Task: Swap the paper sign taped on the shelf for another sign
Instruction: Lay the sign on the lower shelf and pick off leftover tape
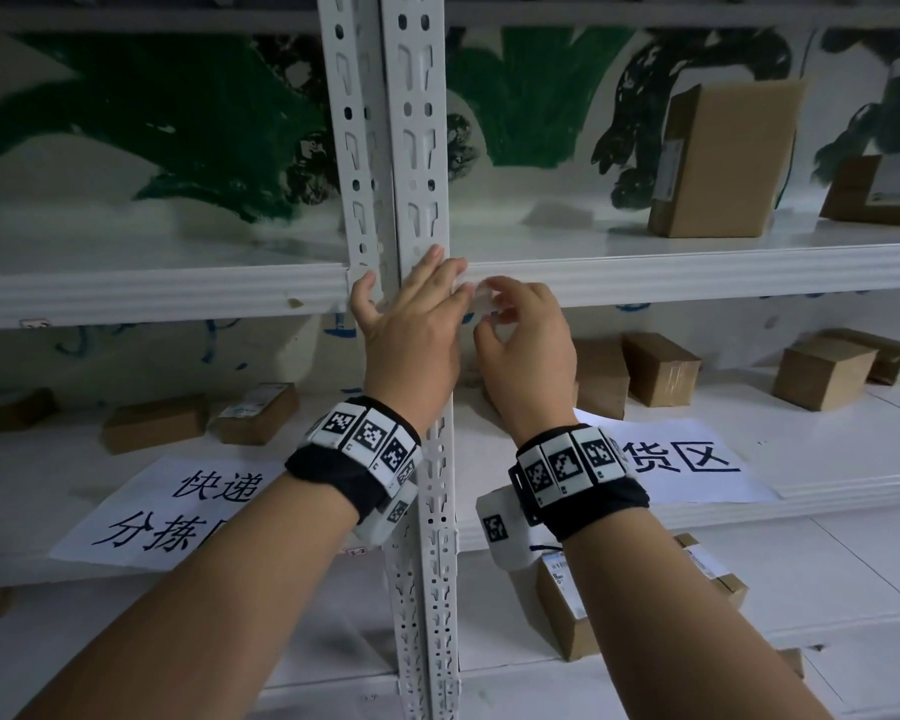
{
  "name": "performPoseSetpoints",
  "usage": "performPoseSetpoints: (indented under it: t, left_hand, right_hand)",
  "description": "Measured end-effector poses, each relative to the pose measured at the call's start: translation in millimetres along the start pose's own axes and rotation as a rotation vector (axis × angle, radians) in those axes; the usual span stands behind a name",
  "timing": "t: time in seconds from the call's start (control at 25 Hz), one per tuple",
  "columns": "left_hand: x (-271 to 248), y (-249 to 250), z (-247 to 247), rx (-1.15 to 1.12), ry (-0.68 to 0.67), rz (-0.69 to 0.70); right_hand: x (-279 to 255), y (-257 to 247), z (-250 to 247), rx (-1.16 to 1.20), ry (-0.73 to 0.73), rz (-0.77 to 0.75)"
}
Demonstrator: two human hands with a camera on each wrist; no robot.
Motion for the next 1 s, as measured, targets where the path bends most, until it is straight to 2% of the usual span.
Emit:
performPoseSetpoints:
  t: [0.16,0.36,0.44,0.52,0.6,0.72,0.84,0.92,1.0]
  left_hand:
    - [0.6,1.4,-1.4,-0.02,0.107,-0.017]
    - [4.6,0.1,0.3,-0.058,0.172,-0.027]
    - [5.5,-2.7,-0.1,-0.066,0.196,0.0]
    - [5.9,-5.3,0.0,-0.068,0.202,0.014]
    - [6.7,-5.2,0.5,-0.025,0.202,0.007]
    - [12.3,0.2,1.6,0.044,0.184,0.008]
    - [6.3,2.8,2.7,0.04,0.056,0.038]
    - [-13.3,2.2,2.5,-0.021,-0.038,0.065]
    - [-32.9,-5.3,-3.1,-0.187,0.005,0.053]
  right_hand:
    - [-2.2,2.5,3.9,-0.053,0.017,-0.129]
    - [-7.4,4.9,10.7,-0.025,-0.012,-0.183]
    - [2.8,7.2,7.1,-0.025,-0.073,-0.149]
    - [9.8,11.1,3.3,0.061,-0.125,-0.035]
    - [9.6,9.8,1.8,0.124,-0.14,0.024]
    - [5.0,7.6,3.2,0.135,-0.171,0.016]
    - [6.3,7.4,0.3,0.157,-0.193,0.022]
    - [6.8,6.6,-0.2,0.174,-0.202,0.031]
    - [6.0,5.7,2.1,0.169,-0.196,0.039]
Point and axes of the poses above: each hand's wrist, its own x-axis towards the middle knuckle, its own z-axis out of the palm, y = z × x, the point moved 7 cm from there along x, towards the middle knuckle, and after that the axes turned 7 degrees about y, right-handed, at the moved point
